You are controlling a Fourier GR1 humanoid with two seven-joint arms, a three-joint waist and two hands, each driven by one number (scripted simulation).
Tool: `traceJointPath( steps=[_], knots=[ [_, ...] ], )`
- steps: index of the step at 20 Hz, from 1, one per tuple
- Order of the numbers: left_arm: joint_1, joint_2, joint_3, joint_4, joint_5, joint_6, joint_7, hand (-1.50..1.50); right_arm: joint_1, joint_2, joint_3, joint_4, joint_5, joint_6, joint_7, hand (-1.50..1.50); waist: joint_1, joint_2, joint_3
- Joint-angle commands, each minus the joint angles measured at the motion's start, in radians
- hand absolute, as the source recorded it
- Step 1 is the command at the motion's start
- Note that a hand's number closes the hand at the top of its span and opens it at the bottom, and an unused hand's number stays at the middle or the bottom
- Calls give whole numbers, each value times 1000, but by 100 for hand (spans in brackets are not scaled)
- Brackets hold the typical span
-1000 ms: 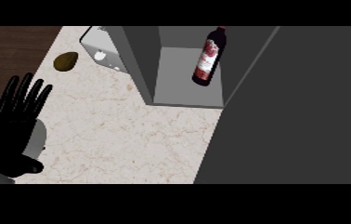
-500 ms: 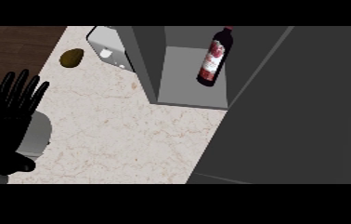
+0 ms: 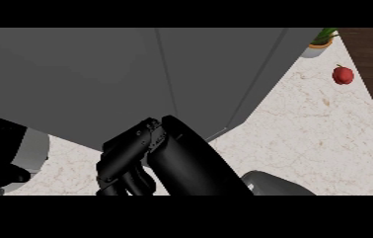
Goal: Pick up the wine, place it into the cabinet and close the cabinet
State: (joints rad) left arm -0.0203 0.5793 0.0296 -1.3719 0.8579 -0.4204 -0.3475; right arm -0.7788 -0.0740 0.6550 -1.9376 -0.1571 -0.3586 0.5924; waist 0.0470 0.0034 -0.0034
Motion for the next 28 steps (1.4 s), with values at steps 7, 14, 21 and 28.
traceJointPath(
  steps=[7,14,21,28],
  knots=[
    [32,9,82,60,-29,-76,-33,-150,-226,73,-179,385,-199,12,-138,150,-27,0,3],
    [-13,-22,102,117,-63,-76,-13,-150,-124,74,-187,453,-180,34,-208,150,-47,-3,3],
    [6,-36,124,56,-52,-71,37,-150,-169,54,-303,649,-168,174,-298,150,-39,-3,3],
    [-20,-49,113,33,-55,-51,59,-150,-202,3,-377,787,-164,237,-400,150,-27,2,3]
  ],
)
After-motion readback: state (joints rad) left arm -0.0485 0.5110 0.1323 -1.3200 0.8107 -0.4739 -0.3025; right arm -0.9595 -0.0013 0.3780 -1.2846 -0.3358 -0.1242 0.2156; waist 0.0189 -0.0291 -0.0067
